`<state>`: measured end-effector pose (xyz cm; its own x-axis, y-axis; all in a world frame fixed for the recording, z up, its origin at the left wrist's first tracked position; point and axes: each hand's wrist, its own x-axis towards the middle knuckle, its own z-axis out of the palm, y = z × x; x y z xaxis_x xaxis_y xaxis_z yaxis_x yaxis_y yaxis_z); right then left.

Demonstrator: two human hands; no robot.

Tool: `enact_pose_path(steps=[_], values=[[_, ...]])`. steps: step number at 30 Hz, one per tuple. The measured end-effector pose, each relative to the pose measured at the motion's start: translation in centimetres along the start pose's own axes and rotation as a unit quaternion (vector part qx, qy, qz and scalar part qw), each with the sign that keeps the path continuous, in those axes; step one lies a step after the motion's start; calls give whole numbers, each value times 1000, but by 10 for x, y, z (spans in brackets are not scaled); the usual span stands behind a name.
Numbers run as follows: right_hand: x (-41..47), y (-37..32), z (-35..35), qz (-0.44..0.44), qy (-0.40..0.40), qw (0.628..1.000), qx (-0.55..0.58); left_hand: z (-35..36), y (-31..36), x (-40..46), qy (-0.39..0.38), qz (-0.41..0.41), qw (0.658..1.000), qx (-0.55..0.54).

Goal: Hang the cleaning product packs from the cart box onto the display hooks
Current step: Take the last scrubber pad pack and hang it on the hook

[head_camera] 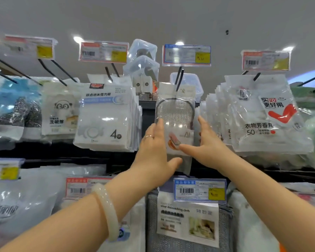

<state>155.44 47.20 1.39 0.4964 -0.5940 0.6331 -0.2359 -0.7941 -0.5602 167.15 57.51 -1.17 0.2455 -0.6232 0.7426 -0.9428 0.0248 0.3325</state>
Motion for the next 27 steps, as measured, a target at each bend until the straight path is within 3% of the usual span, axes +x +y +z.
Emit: enact_pose_path(steps=[2,6,11,17,23,27], values=[[2,-8,1,26,3,998,54,-3,1,-6,-1,-8,1000,-12],[16,-13,4,96,23,982,159,-8,-5,11,-13,-110,986,-125],[21,-18,7,114,-24,970,212,-5,-7,37,-62,-158,951,-257],[1,-20,1,67,5,970,234,-2,1,22,13,-119,958,-261],[-15,-22,-5,45,18,965,258,-17,15,4,17,-89,959,-269],[-20,-26,-1,39,47,963,262,-20,15,-8,6,-63,979,-195]])
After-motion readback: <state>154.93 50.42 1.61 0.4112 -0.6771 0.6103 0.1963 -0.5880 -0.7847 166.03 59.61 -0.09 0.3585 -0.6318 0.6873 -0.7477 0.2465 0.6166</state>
